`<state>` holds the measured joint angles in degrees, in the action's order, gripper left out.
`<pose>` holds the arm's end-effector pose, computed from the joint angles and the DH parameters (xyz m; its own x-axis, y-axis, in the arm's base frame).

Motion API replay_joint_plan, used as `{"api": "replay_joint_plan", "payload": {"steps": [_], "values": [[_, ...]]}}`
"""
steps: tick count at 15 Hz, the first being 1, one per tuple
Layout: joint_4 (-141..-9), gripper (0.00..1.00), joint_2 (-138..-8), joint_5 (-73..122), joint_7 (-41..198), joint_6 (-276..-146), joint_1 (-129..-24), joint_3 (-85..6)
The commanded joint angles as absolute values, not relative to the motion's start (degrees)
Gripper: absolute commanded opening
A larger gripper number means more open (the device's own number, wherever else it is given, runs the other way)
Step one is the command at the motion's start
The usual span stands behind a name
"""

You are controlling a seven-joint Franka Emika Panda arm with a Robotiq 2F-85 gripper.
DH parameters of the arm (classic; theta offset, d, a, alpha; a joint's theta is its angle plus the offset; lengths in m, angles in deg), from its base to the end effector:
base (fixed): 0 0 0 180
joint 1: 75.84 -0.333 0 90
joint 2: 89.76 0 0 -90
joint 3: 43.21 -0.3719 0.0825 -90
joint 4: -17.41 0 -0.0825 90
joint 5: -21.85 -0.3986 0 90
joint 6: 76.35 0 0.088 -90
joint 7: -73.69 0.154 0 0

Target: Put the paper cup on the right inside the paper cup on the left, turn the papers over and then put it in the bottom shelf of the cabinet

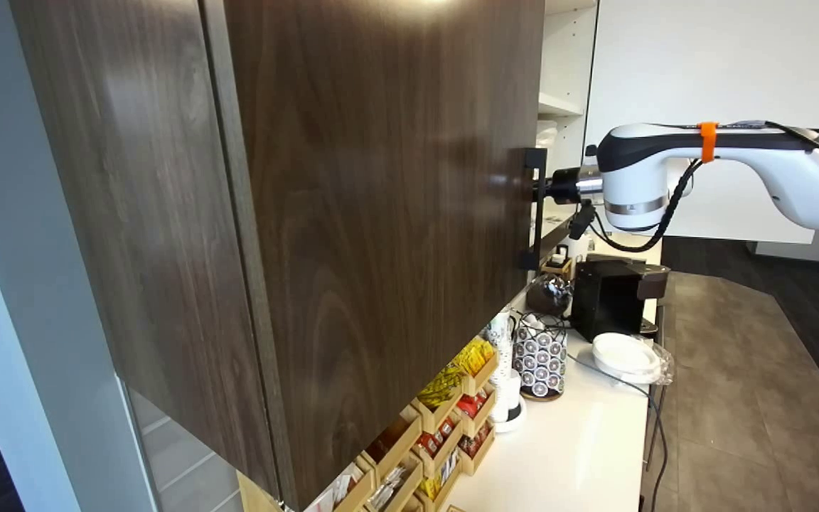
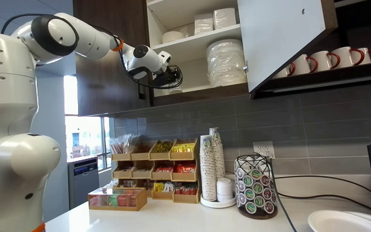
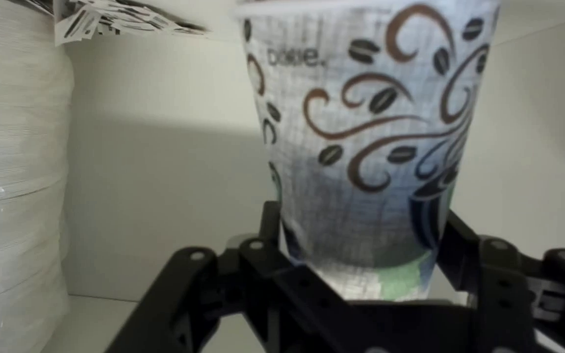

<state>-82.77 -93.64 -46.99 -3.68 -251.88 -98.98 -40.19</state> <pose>0.6115 0.1473 0.7571 0.0678 0.1798 0.9814 0.4257 -0.8948 0.1345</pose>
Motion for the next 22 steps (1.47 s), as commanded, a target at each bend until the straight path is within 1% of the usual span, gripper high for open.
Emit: {"api": "replay_joint_plan", "payload": {"steps": [1, 6, 11, 17, 22], "values": [[-82.41, 1.00, -93.97, -47.95, -5.04, -250.42, -98.55, -39.45], [-86.58, 1.00, -98.01, -43.85, -3.88, -249.84, -97.55, -38.94], [-93.69, 1.00, -103.81, -29.48, -2.03, -247.54, -93.81, -39.46], [-91.32, 1.00, -106.30, -33.09, -8.61, -244.96, -96.40, -38.50], [-95.54, 1.00, -109.93, -15.52, -2.75, -236.72, -88.58, -40.97]]}}
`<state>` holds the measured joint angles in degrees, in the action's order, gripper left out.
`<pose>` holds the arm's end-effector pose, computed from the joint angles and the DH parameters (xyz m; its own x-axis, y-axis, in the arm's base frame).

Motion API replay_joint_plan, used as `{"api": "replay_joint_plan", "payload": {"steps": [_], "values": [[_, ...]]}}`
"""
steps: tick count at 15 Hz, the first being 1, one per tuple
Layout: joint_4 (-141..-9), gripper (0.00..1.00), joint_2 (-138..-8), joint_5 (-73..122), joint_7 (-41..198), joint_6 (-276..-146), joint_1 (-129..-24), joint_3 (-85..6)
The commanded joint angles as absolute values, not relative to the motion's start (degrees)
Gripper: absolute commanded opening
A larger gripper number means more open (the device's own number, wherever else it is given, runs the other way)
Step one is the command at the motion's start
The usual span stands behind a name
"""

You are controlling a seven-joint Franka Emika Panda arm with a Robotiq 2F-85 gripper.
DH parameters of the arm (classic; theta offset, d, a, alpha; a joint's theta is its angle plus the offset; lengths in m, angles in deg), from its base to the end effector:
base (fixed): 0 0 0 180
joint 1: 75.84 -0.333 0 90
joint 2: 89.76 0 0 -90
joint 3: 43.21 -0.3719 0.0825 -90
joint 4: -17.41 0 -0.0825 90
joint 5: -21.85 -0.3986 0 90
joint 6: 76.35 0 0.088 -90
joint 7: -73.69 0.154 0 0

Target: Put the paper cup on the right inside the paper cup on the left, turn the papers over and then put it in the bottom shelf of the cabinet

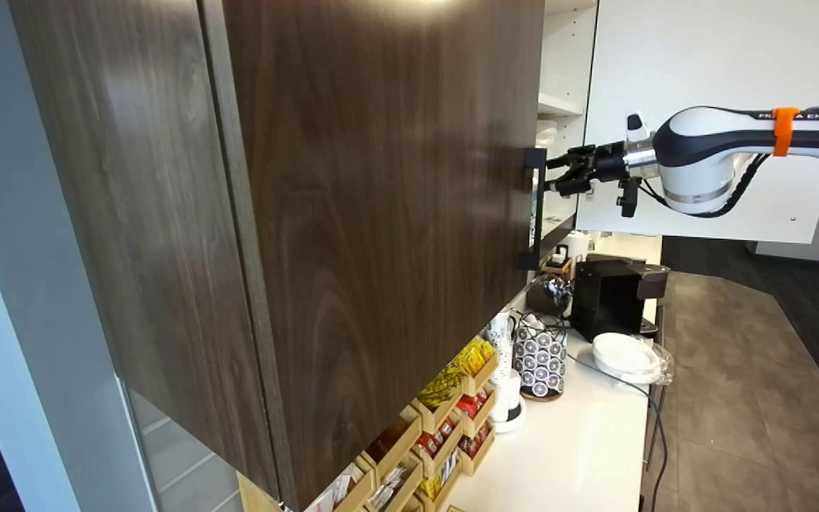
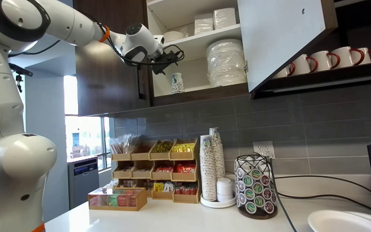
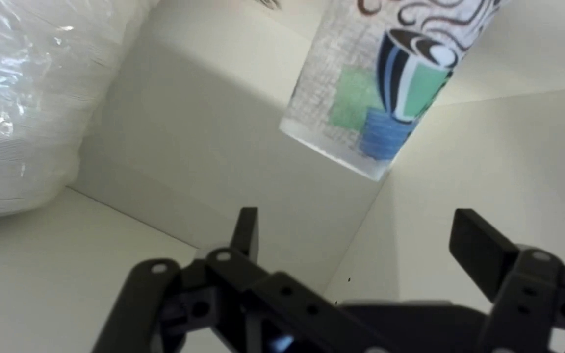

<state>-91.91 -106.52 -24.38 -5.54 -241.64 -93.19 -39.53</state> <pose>0.5406 0.0899 0.8006 -0.0448 0.5385 0.8415 0.4620 -0.7356 0.4954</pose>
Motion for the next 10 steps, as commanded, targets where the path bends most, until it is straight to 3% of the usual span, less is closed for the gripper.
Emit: {"api": "replay_joint_plan", "payload": {"steps": [1, 10], "values": [[-95.82, 1.00, -110.77, -12.68, -2.90, -234.75, -87.56, -40.97], [-96.10, 1.00, -119.89, 3.82, -7.02, -215.32, -87.41, -37.78]]}}
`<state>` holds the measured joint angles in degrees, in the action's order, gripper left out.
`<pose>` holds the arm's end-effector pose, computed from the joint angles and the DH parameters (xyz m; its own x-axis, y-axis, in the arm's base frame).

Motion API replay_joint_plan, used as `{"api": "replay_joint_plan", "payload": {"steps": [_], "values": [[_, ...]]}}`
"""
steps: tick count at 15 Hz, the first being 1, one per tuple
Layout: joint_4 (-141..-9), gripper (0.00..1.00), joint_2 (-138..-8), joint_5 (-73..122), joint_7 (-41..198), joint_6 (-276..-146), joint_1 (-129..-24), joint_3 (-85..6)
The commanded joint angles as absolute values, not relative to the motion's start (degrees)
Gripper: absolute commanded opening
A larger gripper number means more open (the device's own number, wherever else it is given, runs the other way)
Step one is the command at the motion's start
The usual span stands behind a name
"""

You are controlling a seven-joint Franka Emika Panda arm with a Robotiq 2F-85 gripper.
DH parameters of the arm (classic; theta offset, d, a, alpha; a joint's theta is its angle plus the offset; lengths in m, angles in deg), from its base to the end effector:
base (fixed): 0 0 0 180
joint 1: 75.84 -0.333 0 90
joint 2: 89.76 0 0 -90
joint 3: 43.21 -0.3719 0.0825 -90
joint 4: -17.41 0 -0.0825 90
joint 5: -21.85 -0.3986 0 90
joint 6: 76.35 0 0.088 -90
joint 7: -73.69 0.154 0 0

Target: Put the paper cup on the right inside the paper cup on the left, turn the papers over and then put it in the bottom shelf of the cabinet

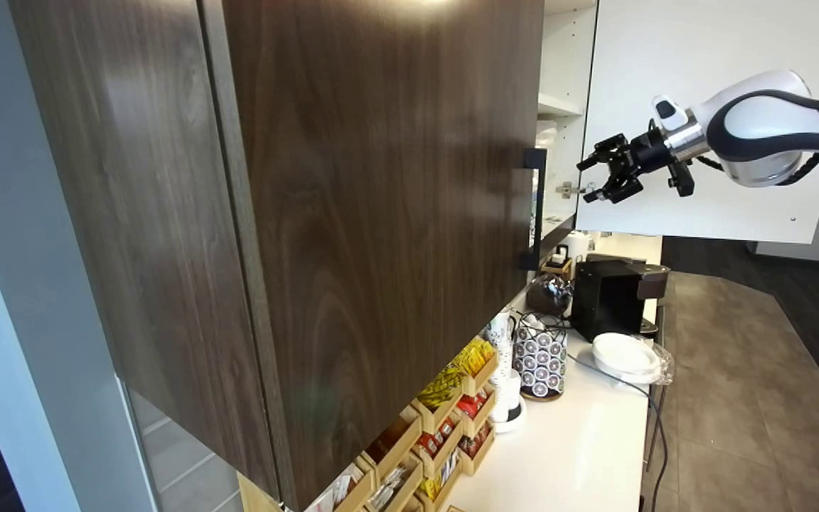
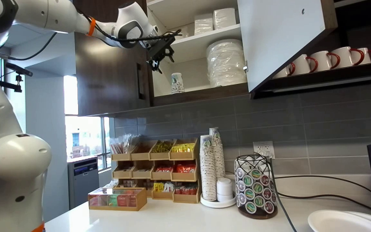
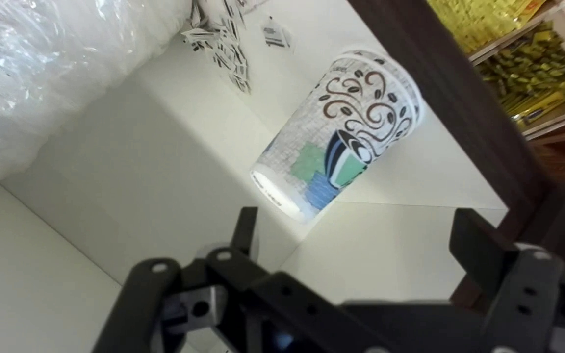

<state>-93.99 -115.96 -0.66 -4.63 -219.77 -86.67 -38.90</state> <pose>0.4752 0.0501 0.8135 -0.0236 0.8275 0.5609 0.5861 -0.4431 0.6784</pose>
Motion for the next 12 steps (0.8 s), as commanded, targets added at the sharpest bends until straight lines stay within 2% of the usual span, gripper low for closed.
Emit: {"api": "replay_joint_plan", "payload": {"steps": [1, 6, 7, 12], "values": [[-96.26, 1.00, -120.78, 5.37, -8.44, -214.21, -87.40, -37.57], [-98.75, 1.00, -124.91, 9.45, -16.56, -213.24, -88.73, -36.24], [-95.61, 1.00, -121.98, 8.49, -12.45, -213.81, -88.02, -36.89], [-97.19, 1.00, -123.60, 8.92, -14.92, -213.81, -88.55, -36.47]]}}
